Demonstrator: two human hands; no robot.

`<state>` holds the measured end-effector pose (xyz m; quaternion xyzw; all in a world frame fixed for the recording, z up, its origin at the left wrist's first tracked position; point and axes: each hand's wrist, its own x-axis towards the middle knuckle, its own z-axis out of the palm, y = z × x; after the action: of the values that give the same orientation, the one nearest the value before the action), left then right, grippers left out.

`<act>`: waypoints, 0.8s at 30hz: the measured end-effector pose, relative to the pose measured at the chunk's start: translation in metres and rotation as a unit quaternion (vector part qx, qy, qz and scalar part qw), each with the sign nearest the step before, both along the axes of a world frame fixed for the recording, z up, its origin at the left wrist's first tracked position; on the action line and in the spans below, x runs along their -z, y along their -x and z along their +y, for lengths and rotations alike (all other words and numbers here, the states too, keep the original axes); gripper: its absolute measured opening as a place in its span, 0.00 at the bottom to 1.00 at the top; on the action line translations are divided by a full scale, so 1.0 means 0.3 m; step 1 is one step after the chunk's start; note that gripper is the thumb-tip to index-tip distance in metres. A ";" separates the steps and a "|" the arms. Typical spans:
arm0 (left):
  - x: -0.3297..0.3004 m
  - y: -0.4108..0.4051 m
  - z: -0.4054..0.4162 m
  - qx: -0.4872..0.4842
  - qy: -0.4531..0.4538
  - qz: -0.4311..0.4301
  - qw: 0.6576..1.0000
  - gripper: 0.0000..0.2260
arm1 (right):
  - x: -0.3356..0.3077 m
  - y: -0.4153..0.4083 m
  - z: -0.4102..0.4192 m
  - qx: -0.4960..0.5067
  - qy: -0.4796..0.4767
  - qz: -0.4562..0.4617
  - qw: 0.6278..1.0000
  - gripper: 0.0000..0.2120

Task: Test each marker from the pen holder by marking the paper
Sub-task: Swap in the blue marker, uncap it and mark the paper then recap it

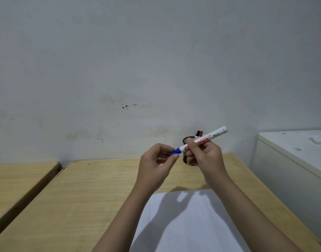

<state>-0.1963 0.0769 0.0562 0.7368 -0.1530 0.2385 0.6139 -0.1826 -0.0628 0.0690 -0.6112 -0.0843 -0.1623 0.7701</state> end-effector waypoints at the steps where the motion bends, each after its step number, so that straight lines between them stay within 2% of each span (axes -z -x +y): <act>1: 0.003 0.004 0.000 0.001 0.006 -0.004 1.000 0.05 | 0.006 0.000 0.009 -0.012 -0.004 0.006 1.000 0.11; 4: 0.007 0.010 0.005 0.001 0.013 -0.010 1.000 0.07 | 0.019 -0.004 0.019 -0.053 -0.033 0.017 0.998 0.10; 8: 0.005 0.006 0.017 0.005 0.010 -0.002 1.000 0.07 | 0.036 -0.020 0.027 -0.054 -0.019 -0.017 0.998 0.07; 13: 0.032 -0.040 0.069 0.022 0.061 0.079 0.995 0.05 | 0.006 -0.062 -0.021 -0.011 -0.083 -0.056 0.995 0.09; 15: 0.065 -0.073 0.115 0.009 0.020 0.114 0.993 0.03 | 0.001 -0.080 -0.061 0.000 -0.095 -0.056 0.994 0.11; 18: 0.120 -0.125 0.186 -0.045 -0.091 0.174 0.980 0.01 | 0.029 -0.084 -0.081 0.000 -0.068 -0.050 0.996 0.09; 22: 0.181 -0.199 0.242 -0.072 -0.225 0.262 0.936 0.05 | 0.091 -0.080 -0.062 0.004 -0.051 -0.029 0.998 0.07; 24: 0.211 -0.225 0.250 -0.075 -0.264 0.295 0.915 0.06 | 0.117 -0.080 -0.054 0.007 -0.039 -0.020 0.999 0.08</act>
<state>-0.1288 0.1519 -0.0072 0.9181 0.0337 0.0065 0.3948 -0.1586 -0.0790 0.0338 -0.5776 -0.0894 -0.1833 0.7904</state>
